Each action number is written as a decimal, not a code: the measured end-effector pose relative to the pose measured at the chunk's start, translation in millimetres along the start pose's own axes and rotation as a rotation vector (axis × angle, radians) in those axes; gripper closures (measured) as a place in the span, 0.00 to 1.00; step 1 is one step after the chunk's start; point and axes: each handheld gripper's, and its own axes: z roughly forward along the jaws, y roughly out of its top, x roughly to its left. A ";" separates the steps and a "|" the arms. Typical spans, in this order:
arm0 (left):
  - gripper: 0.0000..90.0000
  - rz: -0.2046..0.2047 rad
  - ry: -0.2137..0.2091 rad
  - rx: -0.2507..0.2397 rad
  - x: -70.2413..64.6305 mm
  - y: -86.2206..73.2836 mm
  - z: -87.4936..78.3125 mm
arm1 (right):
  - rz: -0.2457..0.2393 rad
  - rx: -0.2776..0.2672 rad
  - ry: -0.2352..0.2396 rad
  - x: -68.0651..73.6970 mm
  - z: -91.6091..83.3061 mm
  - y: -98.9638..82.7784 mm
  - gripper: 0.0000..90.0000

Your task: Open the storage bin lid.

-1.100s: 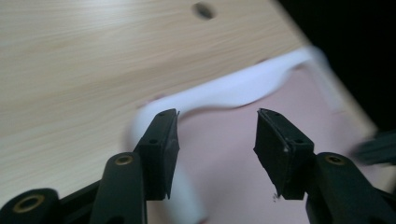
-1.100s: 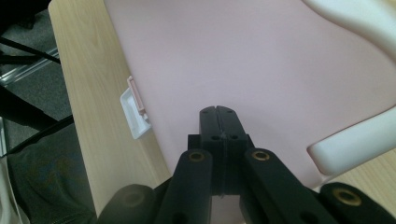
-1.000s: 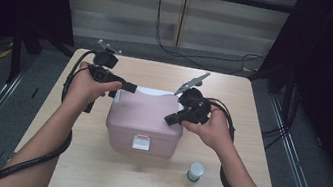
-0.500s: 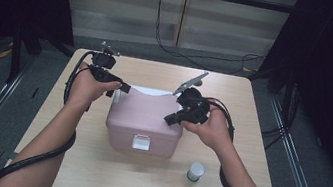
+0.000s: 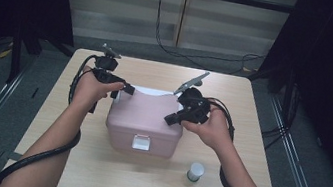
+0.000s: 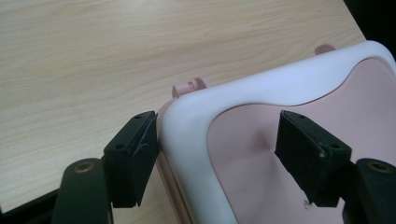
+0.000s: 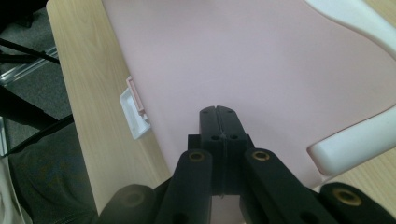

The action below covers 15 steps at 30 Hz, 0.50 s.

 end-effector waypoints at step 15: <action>0.45 -0.003 -0.027 -0.018 -1.9 3.9 -22.6 | -0.002 0.018 -0.020 3.5 2.2 4.5 1.00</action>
